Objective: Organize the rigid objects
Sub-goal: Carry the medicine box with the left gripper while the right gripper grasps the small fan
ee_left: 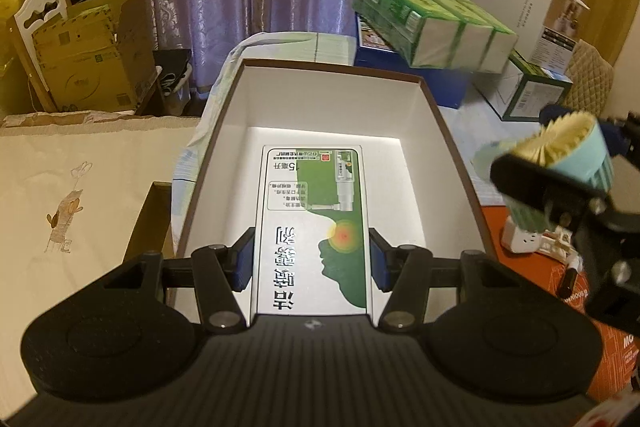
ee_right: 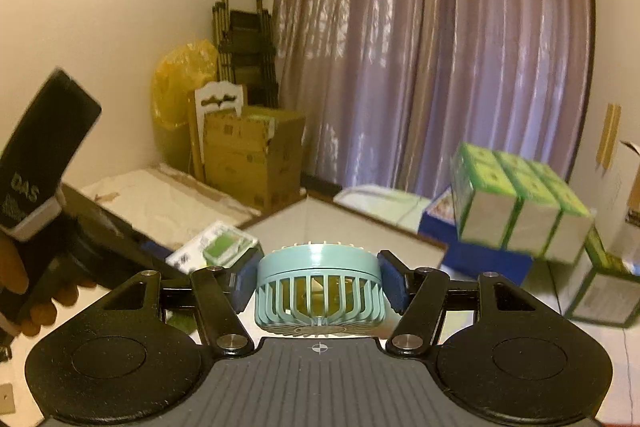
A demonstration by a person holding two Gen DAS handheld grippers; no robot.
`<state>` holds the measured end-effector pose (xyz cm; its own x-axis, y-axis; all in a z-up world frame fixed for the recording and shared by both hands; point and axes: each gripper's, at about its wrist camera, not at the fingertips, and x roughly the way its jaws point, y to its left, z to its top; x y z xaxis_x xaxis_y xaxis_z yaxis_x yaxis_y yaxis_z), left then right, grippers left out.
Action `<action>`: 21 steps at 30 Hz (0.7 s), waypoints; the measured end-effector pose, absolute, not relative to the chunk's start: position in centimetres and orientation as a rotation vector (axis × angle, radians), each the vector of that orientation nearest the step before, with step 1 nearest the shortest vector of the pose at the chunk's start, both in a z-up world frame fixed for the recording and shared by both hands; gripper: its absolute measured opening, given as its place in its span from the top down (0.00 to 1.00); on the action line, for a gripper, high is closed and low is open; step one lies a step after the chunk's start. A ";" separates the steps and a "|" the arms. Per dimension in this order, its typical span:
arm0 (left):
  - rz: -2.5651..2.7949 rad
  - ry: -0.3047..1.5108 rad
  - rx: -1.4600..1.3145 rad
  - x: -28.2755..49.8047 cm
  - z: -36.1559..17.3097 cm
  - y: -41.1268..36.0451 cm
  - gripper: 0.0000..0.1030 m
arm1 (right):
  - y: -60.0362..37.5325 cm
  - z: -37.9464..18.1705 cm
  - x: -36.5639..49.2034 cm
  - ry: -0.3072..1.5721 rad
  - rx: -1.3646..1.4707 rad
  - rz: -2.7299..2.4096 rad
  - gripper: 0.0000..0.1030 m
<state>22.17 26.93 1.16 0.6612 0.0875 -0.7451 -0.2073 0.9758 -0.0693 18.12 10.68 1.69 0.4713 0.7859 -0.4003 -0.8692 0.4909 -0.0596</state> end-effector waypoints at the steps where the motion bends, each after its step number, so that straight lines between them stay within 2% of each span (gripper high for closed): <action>1: 0.171 0.835 -0.156 22.4 1.1 27.2 0.50 | 10.9 1.9 18.3 0.327 -0.267 1.037 0.42; 8: 0.192 0.871 -0.174 23.4 0.2 28.9 0.50 | 12.9 1.3 19.0 0.311 -0.243 1.108 0.42; 21: 0.158 0.984 -0.195 25.4 -3.3 29.8 0.51 | 15.9 -4.7 23.6 0.541 -0.235 1.071 0.42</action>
<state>25.40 29.77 -3.26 0.5446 0.0444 -0.8375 -0.2200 0.9712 -0.0916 23.64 15.87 -4.66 0.3653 0.7677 -0.5264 -0.8796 0.4698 0.0748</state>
